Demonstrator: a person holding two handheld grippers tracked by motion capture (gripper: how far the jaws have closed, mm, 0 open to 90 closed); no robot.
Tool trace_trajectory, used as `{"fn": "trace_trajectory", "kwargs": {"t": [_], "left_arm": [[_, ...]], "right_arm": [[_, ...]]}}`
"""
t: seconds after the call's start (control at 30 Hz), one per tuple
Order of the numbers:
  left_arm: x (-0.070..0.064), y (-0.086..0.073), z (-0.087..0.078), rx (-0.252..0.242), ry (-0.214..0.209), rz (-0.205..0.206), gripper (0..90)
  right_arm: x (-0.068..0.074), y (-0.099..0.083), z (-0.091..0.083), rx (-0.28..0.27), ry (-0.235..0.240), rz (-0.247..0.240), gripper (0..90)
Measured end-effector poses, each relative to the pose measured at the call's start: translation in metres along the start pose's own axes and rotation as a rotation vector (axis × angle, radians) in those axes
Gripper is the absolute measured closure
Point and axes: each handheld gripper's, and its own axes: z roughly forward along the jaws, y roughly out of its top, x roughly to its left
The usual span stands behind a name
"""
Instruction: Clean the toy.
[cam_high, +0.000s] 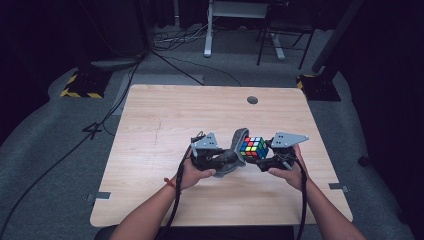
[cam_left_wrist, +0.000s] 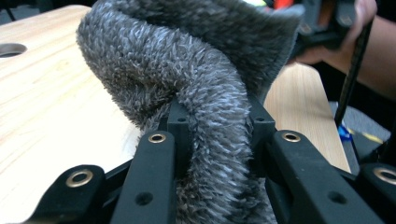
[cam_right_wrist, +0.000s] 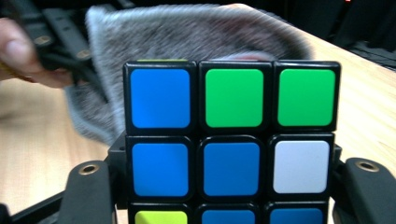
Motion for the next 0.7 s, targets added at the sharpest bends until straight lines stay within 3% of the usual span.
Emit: {"fn": "trace_trajectory", "kwargs": {"t": [0.07,0.23,0.37,0.53,0.7], "left_arm": [[0.001,-0.002,0.003,0.005,0.002,-0.014,71.0],[-0.003,-0.007,0.019,0.074,-0.028,0.002,71.0],[-0.011,-0.009,0.027,0.115,-0.043,0.031,70.9],[-0.008,-0.008,0.021,0.088,-0.049,0.023,71.0],[-0.001,-0.002,0.005,0.027,-0.014,-0.006,71.0]], "right_arm": [[0.004,0.002,0.002,-0.013,0.014,-0.009,33.6],[0.015,0.009,0.005,-0.041,0.016,-0.032,33.6],[0.014,0.009,0.004,-0.043,0.013,-0.026,33.7],[0.006,0.005,0.001,-0.023,-0.019,-0.007,33.7],[0.004,0.001,0.001,-0.007,0.017,0.004,33.7]]}}
